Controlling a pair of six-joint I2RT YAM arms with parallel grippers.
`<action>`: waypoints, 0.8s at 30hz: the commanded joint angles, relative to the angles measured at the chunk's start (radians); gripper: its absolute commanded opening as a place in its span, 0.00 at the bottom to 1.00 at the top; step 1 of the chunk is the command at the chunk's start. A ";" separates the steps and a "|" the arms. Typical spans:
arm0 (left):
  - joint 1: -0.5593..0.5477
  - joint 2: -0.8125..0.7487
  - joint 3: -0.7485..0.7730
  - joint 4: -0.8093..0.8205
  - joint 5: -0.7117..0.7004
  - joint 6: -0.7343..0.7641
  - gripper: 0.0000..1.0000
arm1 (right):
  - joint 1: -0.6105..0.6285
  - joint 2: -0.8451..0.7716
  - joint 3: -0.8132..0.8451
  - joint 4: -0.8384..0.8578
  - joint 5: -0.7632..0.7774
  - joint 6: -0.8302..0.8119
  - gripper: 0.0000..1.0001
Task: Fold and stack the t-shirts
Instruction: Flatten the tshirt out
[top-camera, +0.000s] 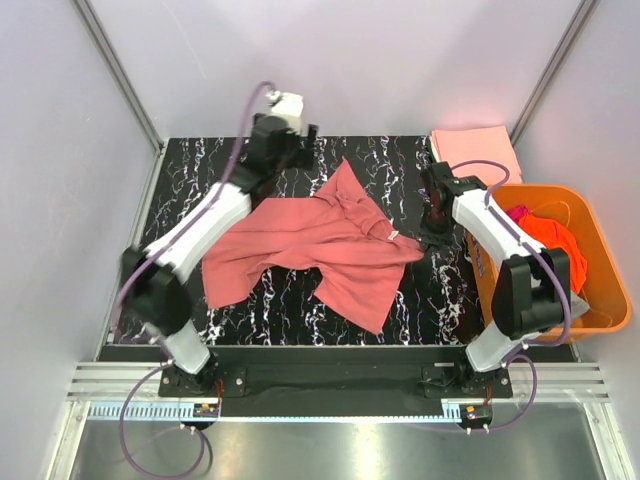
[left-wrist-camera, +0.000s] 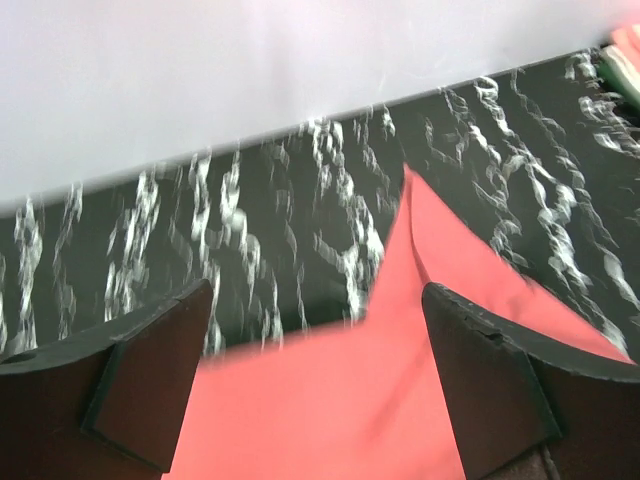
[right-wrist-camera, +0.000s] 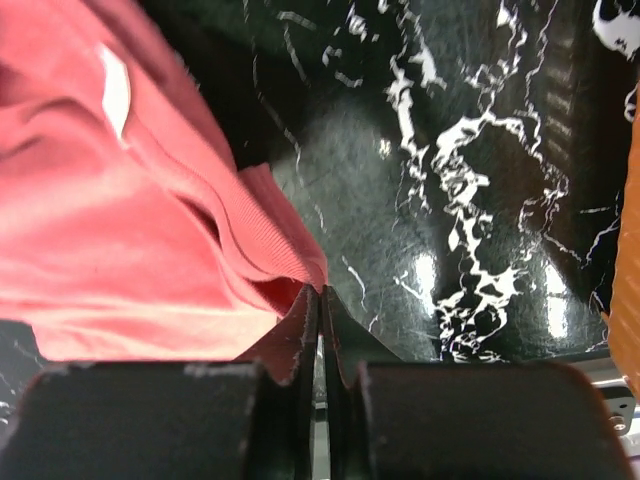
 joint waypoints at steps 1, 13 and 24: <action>0.068 -0.311 -0.198 -0.116 0.037 -0.291 0.92 | -0.013 0.042 0.080 -0.021 0.038 -0.005 0.07; 0.363 -0.876 -0.688 -0.627 0.065 -0.716 0.78 | -0.080 0.107 0.255 0.002 0.122 -0.117 0.11; 0.498 -0.699 -0.797 -0.774 0.142 -0.940 0.86 | -0.080 -0.053 0.179 -0.015 -0.216 -0.130 1.00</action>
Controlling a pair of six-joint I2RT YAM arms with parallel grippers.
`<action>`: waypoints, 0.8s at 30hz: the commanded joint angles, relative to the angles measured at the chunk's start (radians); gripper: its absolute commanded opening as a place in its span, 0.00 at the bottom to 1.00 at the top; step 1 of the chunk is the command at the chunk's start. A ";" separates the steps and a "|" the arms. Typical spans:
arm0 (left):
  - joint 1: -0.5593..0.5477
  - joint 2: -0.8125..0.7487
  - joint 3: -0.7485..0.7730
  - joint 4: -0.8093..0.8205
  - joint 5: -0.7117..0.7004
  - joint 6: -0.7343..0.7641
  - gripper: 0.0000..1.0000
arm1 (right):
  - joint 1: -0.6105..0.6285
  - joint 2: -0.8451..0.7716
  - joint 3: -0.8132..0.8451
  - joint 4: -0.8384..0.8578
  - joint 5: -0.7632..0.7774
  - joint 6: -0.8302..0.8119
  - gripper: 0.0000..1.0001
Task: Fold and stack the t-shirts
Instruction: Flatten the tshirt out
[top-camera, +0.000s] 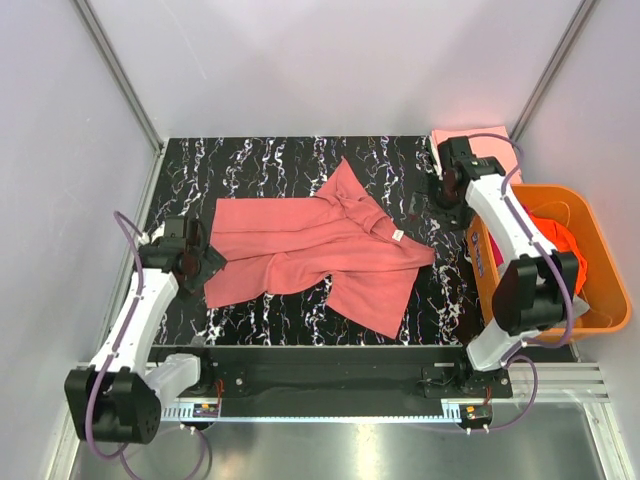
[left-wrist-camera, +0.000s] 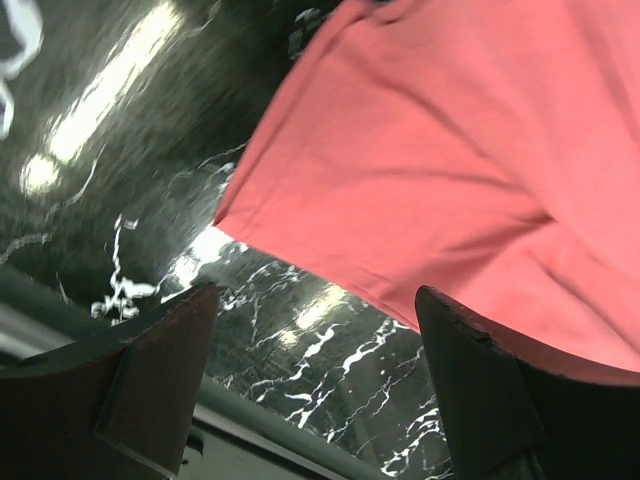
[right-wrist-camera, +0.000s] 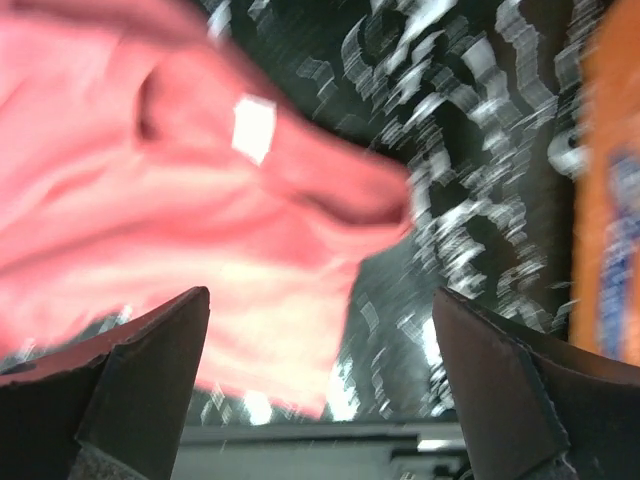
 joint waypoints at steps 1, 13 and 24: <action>0.040 0.030 -0.020 -0.047 0.044 -0.133 0.85 | -0.001 -0.116 -0.058 -0.002 -0.258 0.010 1.00; 0.156 0.133 -0.119 -0.001 0.066 -0.241 0.56 | -0.003 -0.298 -0.261 0.033 -0.527 0.022 0.81; 0.215 0.196 -0.206 0.132 0.117 -0.208 0.50 | -0.003 -0.380 -0.439 0.076 -0.594 0.030 0.54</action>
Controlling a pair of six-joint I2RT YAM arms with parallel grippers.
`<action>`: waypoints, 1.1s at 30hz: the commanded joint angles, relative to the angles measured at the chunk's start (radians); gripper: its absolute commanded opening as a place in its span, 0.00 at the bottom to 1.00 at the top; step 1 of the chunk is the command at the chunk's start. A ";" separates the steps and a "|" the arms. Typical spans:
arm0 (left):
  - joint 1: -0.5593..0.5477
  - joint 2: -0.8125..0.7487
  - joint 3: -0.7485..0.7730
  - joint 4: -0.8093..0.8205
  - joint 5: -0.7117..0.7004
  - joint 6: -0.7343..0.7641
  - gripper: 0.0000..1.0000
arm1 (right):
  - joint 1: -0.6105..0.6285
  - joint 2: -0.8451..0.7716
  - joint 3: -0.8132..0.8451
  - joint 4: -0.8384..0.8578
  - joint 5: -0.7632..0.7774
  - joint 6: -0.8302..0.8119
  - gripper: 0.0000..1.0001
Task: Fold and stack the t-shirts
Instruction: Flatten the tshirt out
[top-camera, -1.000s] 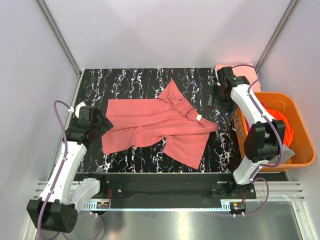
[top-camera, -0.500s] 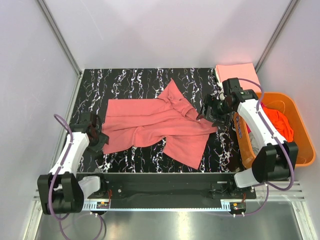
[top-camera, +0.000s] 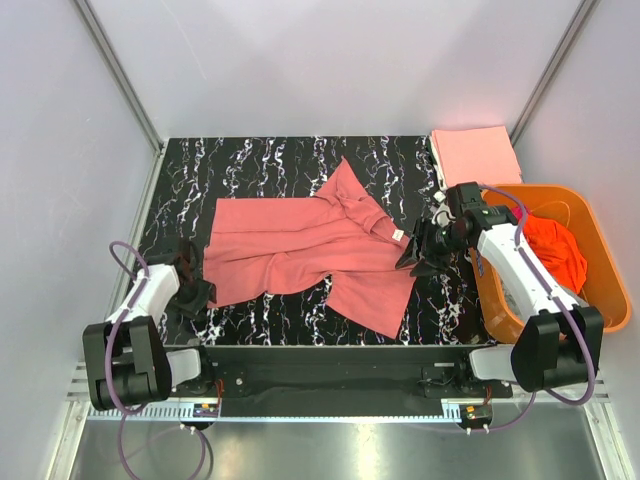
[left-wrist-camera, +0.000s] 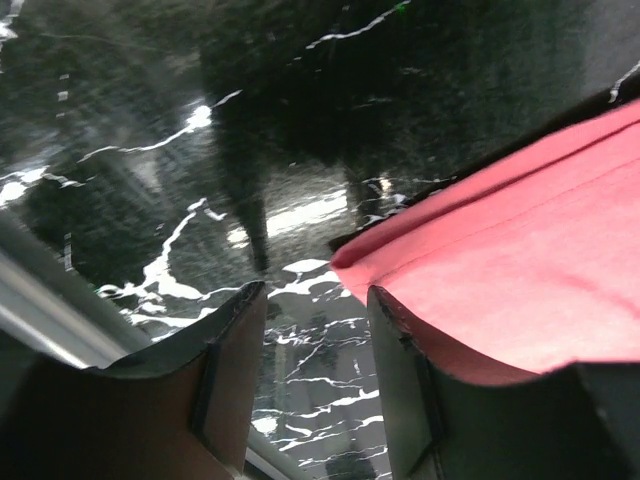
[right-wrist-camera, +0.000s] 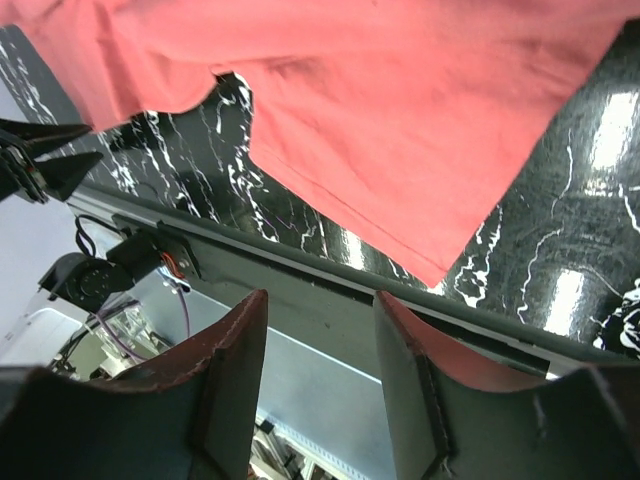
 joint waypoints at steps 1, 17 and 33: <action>0.006 0.006 -0.004 0.074 0.034 0.007 0.50 | -0.003 -0.043 -0.019 0.032 -0.031 -0.009 0.54; 0.011 0.099 -0.006 0.120 0.022 0.006 0.42 | -0.001 -0.060 -0.132 0.029 0.072 0.090 0.63; 0.018 -0.006 0.014 0.156 0.066 0.168 0.00 | 0.221 -0.150 -0.451 0.239 0.207 0.485 0.33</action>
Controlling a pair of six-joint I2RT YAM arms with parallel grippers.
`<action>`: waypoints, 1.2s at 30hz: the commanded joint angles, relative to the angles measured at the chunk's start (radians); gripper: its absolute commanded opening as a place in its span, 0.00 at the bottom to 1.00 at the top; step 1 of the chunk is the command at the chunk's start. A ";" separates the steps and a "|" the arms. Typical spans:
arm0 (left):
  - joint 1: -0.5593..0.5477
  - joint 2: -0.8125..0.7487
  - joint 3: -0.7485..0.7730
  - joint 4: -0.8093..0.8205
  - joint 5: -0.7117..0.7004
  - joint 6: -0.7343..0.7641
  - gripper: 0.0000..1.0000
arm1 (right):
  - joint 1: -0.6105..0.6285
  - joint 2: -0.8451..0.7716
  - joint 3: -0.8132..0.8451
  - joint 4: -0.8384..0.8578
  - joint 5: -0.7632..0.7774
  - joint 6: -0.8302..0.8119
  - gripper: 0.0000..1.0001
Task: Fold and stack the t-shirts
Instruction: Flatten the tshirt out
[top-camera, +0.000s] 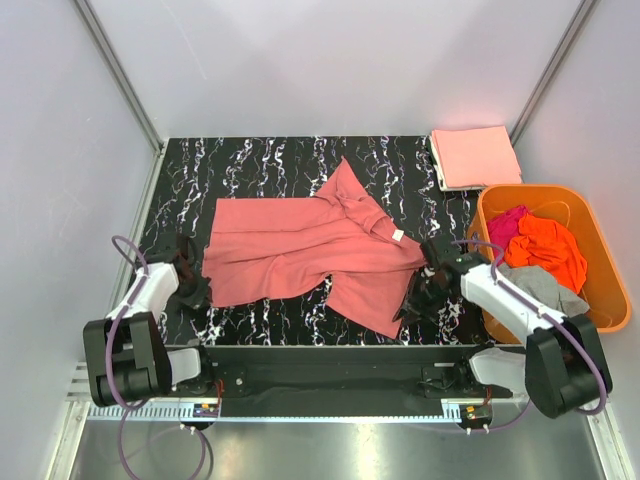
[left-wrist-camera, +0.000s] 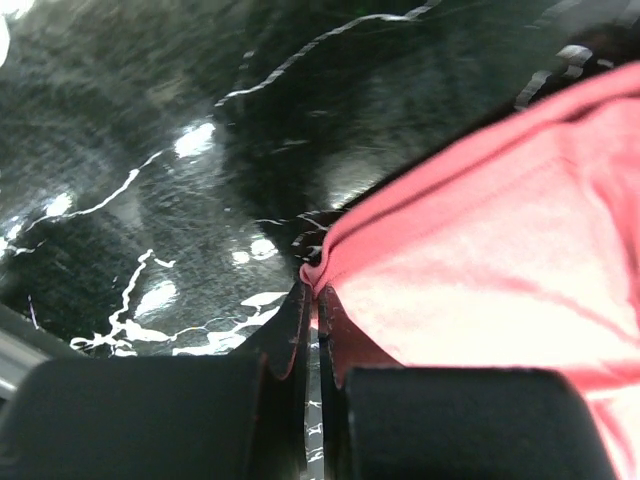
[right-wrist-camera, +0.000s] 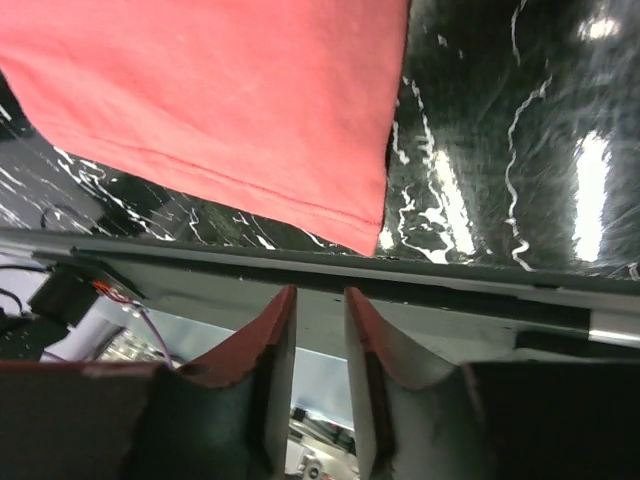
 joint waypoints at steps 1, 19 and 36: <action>0.003 -0.056 0.015 0.048 0.049 0.070 0.00 | 0.050 -0.049 -0.048 0.089 0.087 0.185 0.31; 0.004 -0.148 -0.020 0.098 0.172 0.136 0.00 | 0.089 -0.133 -0.234 0.218 0.099 0.386 0.49; 0.004 -0.172 -0.036 0.107 0.178 0.118 0.00 | 0.133 -0.019 -0.232 0.240 0.138 0.456 0.40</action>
